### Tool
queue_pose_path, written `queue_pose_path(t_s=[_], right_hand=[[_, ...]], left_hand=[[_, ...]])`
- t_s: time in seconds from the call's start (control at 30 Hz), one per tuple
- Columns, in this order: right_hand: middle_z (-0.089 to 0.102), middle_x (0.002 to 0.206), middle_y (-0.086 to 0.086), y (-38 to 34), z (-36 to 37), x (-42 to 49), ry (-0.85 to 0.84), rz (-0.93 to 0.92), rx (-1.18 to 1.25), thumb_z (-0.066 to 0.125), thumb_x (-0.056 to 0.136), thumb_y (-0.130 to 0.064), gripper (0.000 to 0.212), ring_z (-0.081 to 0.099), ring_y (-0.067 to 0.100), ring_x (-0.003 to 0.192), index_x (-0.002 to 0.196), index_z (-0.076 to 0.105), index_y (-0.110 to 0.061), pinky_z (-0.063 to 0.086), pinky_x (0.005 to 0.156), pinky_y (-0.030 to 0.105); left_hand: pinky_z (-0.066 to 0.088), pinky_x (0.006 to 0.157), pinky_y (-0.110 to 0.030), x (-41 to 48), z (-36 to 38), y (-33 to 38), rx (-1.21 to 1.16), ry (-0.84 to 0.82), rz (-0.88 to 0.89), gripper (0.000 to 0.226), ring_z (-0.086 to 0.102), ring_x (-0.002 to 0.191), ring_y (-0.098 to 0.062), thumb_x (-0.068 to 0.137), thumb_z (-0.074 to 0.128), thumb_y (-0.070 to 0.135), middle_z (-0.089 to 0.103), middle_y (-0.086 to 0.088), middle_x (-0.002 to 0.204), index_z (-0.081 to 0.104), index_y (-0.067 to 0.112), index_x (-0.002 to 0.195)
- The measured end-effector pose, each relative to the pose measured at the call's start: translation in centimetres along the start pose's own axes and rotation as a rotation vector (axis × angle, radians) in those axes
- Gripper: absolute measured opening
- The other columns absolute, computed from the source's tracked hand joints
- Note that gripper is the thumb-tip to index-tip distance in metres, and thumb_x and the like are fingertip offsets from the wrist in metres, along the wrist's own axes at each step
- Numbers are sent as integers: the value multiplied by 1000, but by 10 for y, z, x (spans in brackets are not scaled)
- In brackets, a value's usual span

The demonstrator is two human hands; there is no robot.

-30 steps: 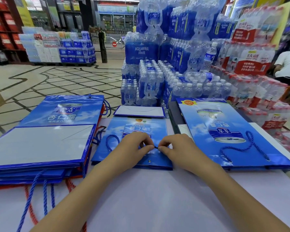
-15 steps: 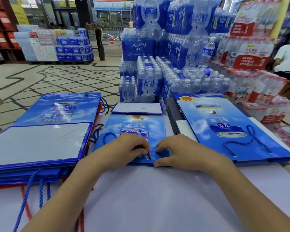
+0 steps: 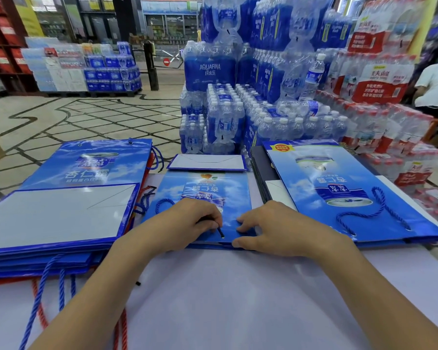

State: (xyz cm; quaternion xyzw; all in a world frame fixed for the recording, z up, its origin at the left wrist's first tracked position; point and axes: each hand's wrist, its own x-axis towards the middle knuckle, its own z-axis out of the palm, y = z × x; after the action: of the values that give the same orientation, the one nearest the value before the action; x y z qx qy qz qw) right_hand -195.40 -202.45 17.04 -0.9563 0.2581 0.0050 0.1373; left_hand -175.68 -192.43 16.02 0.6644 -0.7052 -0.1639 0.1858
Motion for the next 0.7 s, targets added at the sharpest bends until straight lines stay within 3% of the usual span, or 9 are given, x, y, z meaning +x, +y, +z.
queue_pose_path(t_s=[0.13,0.23,0.37,0.5,0.7], right_hand=[[67,121,-14,1,1,-1,13,-25,-50,56,86,-65,47,53,9,116,112,71,-30,46,98,34],[73,98,-16,2,0,-4,93,-74,-67,54,90,-58,36,58,7,95,100,75,-31,49,87,31],[70,79,-9,0,-2,-7,160,-146,-134,49,96,-50,35,52,11,73,93,74,-25,43,71,27],[70,77,-6,0,-2,-6,170,-170,-141,47,97,-49,36,54,14,74,94,73,-23,43,70,27],[69,81,-1,4,-1,-3,300,-154,-129,41,101,-46,33,57,23,76,98,66,-24,46,71,39]], left_hand=[[39,73,-8,1,3,0,-17,-15,15,13,54,85,6,97,56,20,64,18,90,66,28,94],[38,75,-8,1,3,-1,-9,24,55,11,53,88,4,96,58,21,61,20,90,68,26,96],[39,79,-12,1,3,0,6,50,99,12,51,91,-2,97,57,20,58,15,92,68,25,98],[40,82,-15,2,9,4,4,-12,96,13,52,92,-2,97,54,20,58,13,95,66,27,98],[44,82,-14,-2,-1,7,-149,123,-15,20,57,95,1,97,54,34,67,15,102,68,28,109]])
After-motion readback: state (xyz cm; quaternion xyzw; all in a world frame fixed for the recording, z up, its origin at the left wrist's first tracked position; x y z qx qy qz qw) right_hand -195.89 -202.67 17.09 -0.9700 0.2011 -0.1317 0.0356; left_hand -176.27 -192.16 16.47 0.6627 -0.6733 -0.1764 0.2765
